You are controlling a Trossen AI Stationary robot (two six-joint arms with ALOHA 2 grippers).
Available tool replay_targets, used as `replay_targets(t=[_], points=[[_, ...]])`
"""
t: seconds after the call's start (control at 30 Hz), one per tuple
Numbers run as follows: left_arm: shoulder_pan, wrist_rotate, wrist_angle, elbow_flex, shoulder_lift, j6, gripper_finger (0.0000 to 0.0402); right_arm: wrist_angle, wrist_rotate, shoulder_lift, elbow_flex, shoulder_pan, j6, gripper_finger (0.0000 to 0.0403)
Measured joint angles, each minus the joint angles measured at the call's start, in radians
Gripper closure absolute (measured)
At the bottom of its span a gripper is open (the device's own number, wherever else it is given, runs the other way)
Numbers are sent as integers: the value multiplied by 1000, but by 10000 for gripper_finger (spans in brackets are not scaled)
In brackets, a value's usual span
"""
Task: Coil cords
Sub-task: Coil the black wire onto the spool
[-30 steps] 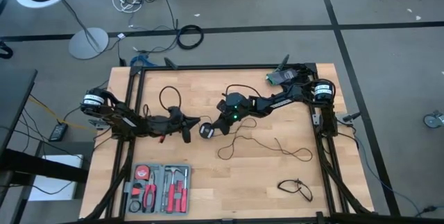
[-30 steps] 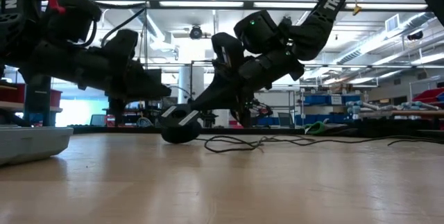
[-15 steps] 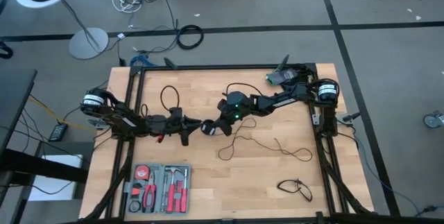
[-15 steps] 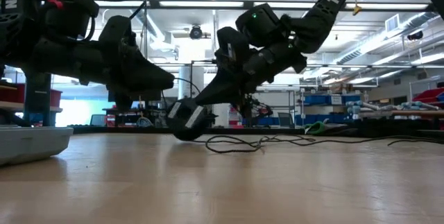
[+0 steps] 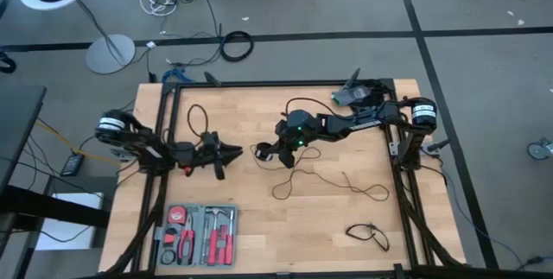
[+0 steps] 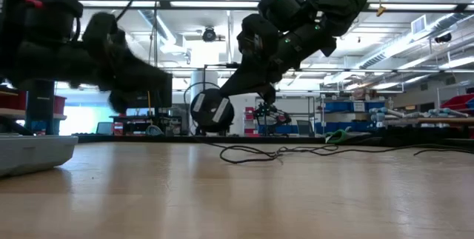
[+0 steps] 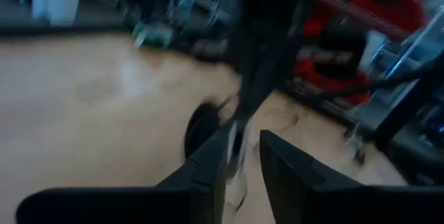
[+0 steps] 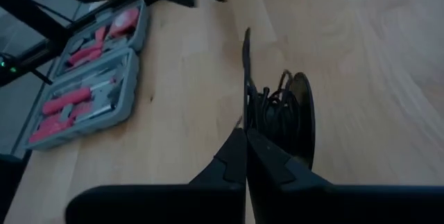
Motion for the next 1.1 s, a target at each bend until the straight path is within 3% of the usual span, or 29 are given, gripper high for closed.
replay_targets(t=[0.27, 0.67, 0.87, 1.1], points=[[0, 32, 19, 18, -2, 39, 312, 33, -39, -2, 1, 51, -133, 403], [0, -44, 11, 32, -2, 103, 312, 62, -53, -2, 1, 92, -163, 403], [10, 21, -128, 117, -2, 104, 312, 64, -51, -2, 1, 92, -161, 403], [88, 185, -273, 229, -2, 106, 312, 6, 6, -19, 1, 115, -162, 403]])
